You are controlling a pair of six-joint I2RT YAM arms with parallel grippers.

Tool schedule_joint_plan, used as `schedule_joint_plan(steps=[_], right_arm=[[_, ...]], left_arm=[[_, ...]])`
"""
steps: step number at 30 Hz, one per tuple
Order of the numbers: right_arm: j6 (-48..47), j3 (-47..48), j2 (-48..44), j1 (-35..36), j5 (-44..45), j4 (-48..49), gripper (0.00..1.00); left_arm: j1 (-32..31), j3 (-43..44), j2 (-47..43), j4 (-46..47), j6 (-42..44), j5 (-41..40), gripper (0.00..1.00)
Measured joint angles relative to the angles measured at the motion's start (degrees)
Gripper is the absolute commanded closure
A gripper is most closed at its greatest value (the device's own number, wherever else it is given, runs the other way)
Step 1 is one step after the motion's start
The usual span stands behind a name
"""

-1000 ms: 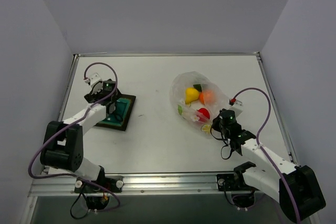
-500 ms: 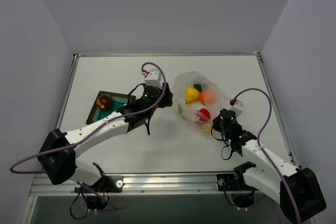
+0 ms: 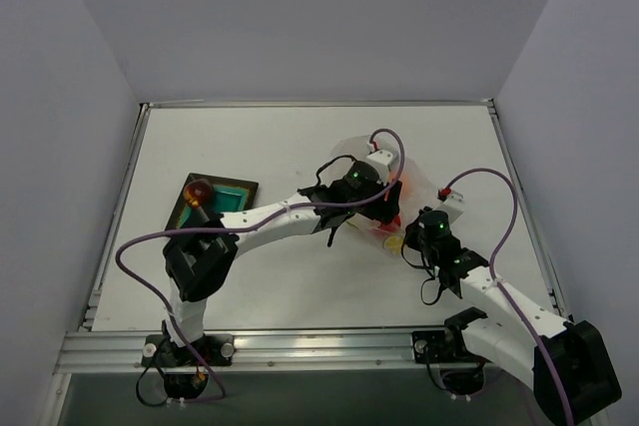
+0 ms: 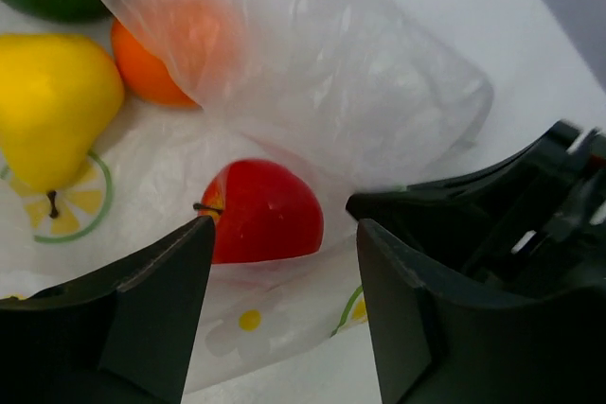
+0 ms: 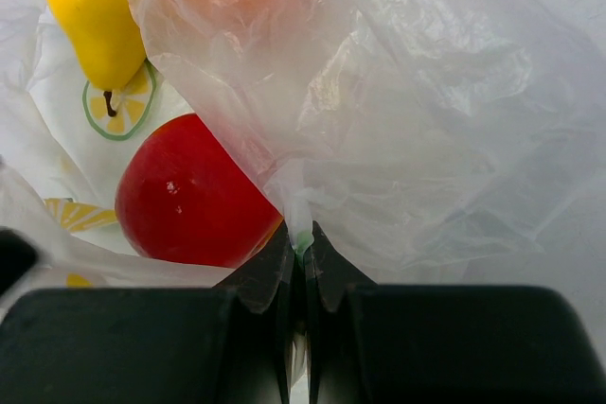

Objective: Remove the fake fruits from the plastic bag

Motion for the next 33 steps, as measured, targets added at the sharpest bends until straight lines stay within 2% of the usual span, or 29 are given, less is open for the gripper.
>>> schedule_joint_plan(steps=[1, 4, 7, 20, 30, 33], right_arm=[[0.0, 0.0, -0.1, 0.2, 0.1, 0.0, 1.0], [0.0, 0.0, -0.2, 0.2, 0.2, 0.0, 1.0], [0.0, 0.0, -0.2, 0.2, 0.2, 0.0, 1.0], [0.0, 0.0, -0.2, 0.2, 0.1, 0.0, 1.0], [0.0, -0.1, -0.2, 0.2, 0.2, 0.0, 1.0], [0.0, -0.1, -0.2, 0.2, 0.2, 0.0, 1.0]], left_arm=[[0.0, 0.1, 1.2, -0.8, 0.1, 1.0, 0.32], [0.0, 0.1, 3.3, -4.2, 0.3, 3.7, 0.19], [0.0, 0.2, 3.9, -5.7, 0.4, 6.0, 0.16], [0.0, 3.3, 11.6, -7.6, 0.5, 6.5, 0.16], [0.4, 5.1, 14.0, -3.9, 0.0, 5.0, 0.15], [0.4, 5.2, 15.0, -2.8, -0.2, 5.5, 0.27]])
